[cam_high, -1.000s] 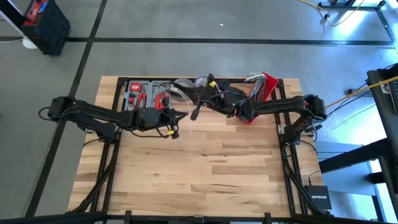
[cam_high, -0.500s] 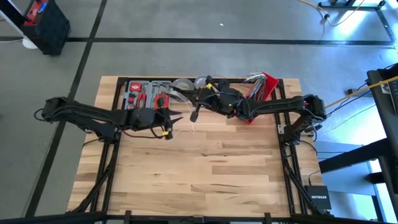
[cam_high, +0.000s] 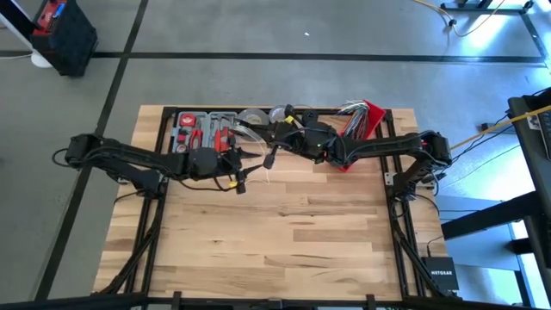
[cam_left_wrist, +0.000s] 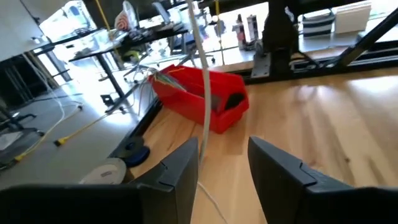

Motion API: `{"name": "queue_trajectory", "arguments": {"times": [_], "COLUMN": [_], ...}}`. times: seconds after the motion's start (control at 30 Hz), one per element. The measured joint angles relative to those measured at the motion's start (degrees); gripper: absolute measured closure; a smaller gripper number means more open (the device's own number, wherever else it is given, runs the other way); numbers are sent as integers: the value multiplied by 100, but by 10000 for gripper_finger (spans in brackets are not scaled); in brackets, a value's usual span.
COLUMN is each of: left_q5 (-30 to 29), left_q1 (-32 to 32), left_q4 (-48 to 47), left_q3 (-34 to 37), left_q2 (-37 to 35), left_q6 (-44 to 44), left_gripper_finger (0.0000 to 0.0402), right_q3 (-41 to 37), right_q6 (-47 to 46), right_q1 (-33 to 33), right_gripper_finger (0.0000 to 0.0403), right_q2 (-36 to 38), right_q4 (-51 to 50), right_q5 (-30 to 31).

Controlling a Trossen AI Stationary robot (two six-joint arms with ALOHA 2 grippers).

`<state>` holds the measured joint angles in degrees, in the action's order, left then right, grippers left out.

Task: Coil cords
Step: Coil the white wire onto the black spool

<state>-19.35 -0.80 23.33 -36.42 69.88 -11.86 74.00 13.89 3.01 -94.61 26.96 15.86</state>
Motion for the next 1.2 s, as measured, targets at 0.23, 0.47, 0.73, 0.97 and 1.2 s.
{"name": "queue_trajectory", "arguments": {"times": [0.23,0.47,0.73,0.97,1.2], "left_q5": [-20,-20,-671,-1780,-1838], "left_q1": [88,88,134,124,86], "left_q4": [30,27,-477,-2195,-3636], "left_q3": [2,2,2,2,2], "left_q2": [138,138,74,-796,-2109], "left_q6": [-32,-235,-533,-617,-25], "left_gripper_finger": [273,343,398,400,399], "right_q3": [-5,-7,-7,-9,-13], "right_q6": [2,1,2,145,408], "right_q1": [0,0,-44,-289,-435], "right_gripper_finger": [397,397,397,397,397], "right_q2": [-3,-4,9,168,173], "right_q4": [-20,-15,-38,-817,-2062], "right_q5": [0,-2,-173,-256,-40]}}
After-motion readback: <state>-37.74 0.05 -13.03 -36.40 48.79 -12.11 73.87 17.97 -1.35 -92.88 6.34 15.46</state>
